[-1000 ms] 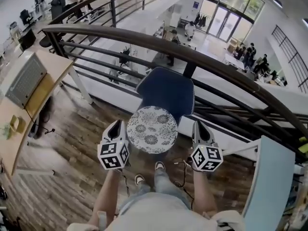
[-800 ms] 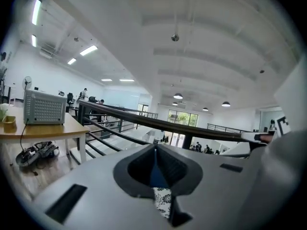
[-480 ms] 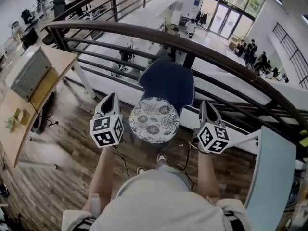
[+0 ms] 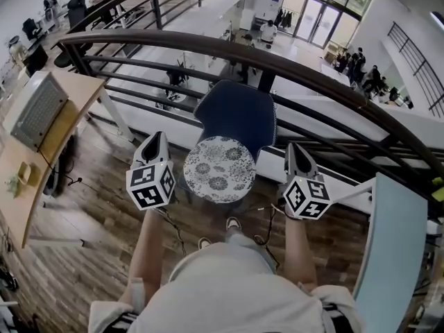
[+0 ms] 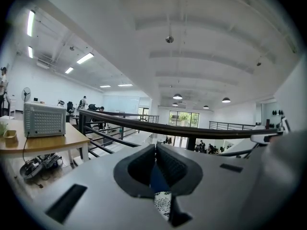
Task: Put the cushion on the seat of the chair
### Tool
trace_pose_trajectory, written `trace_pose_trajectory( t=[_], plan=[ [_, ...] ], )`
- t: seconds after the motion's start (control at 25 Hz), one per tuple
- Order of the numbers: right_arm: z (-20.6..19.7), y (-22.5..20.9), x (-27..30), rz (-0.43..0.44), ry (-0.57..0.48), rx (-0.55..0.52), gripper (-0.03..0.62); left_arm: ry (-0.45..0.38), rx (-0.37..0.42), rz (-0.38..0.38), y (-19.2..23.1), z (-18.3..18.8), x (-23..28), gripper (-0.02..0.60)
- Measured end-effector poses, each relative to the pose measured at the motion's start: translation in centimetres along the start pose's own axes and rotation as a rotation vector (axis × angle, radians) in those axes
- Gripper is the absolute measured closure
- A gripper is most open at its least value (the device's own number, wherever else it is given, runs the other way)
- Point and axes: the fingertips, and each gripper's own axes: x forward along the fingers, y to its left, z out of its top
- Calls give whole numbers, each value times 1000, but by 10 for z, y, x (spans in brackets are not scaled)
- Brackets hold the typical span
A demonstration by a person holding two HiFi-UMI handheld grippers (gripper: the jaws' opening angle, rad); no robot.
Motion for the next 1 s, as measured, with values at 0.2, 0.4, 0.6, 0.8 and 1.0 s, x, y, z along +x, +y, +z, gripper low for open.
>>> trace_pose_trajectory(
  t=[0.2, 0.4, 0.6, 0.8, 1.0],
  plan=[
    [-2, -2, 0, -16, 10, -30, 592, 15, -4, -6, -3, -6, 4, 571],
    [-6, -4, 1, -24, 21, -28, 592, 25, -15, -8, -2, -12, 7, 571],
    [-7, -4, 2, -26, 27, -25, 592, 35, -19, -7, -1, -16, 8, 571],
    [-7, 0, 5, -23, 31, -32, 592, 47, -32, -6, 2, -22, 10, 571],
    [-8, -1, 4, -24, 40, -31, 592, 63, -36, -14, -2, -28, 11, 571]
  ],
)
